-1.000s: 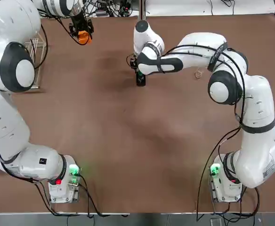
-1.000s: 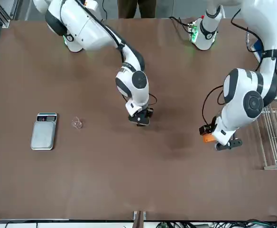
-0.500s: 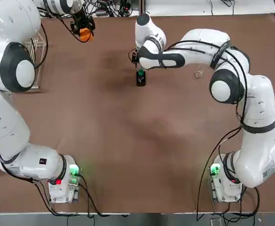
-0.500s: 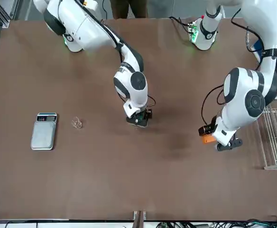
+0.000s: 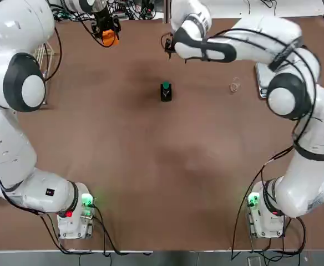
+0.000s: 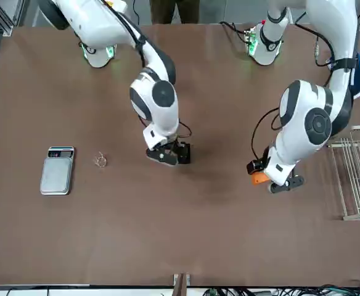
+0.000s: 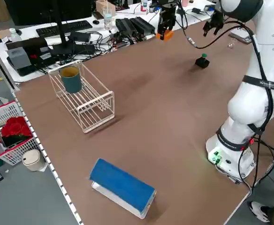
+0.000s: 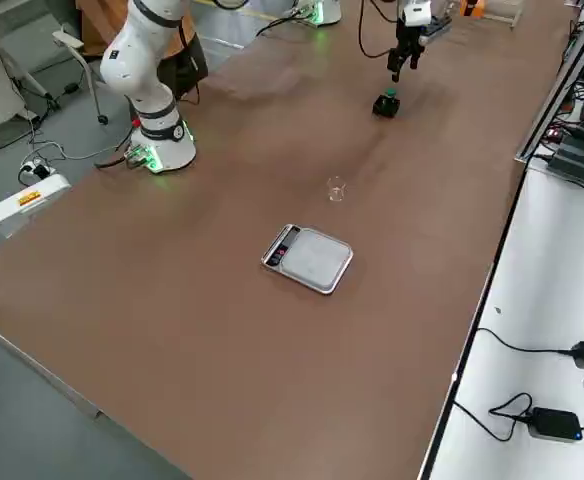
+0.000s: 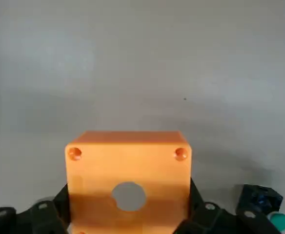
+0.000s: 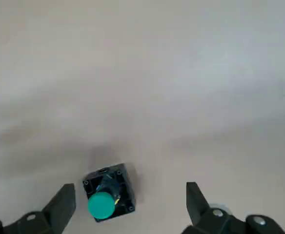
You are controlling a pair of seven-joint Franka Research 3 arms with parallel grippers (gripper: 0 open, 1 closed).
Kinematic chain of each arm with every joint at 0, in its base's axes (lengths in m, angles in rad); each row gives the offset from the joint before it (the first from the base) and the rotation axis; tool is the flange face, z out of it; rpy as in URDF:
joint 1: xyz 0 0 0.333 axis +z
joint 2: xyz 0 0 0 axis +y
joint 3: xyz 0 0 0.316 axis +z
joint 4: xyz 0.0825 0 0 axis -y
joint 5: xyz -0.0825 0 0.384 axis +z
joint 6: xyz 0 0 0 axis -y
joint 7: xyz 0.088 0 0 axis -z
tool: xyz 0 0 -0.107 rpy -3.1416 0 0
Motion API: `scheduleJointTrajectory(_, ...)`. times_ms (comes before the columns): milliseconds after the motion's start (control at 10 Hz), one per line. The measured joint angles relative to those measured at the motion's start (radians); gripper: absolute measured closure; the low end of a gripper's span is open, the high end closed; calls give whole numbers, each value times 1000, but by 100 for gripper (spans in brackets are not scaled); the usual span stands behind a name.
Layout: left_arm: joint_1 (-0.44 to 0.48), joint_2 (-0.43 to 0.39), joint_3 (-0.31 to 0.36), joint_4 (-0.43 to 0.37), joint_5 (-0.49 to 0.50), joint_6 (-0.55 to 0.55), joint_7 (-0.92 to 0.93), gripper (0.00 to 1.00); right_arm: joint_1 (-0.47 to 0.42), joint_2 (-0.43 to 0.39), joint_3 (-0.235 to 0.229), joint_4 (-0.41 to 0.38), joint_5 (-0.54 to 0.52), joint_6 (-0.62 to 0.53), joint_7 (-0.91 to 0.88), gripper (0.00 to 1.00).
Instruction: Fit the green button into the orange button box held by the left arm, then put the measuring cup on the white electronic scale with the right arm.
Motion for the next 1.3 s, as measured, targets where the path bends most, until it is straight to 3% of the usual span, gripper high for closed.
scheduleJointTrajectory(300, -71, 20, -1, 54, 0, -44, -29, 14, -95, -196, 17, -121, 60, -8, -64, 0)
scheduleJointTrajectory(500, -144, 88, 3, 148, 1, -108, -58, 14, -130, -308, -25, -159, 147, -64, -199, 0)
scheduleJointTrajectory(1000, -269, 199, 6, 250, 38, -108, -61, 14, -152, -598, -260, -172, 243, -392, -617, 0)
scheduleJointTrajectory(1300, -336, 240, 9, 265, 69, -60, -69, 14, -163, -694, -435, -184, 274, -483, -902, 0)
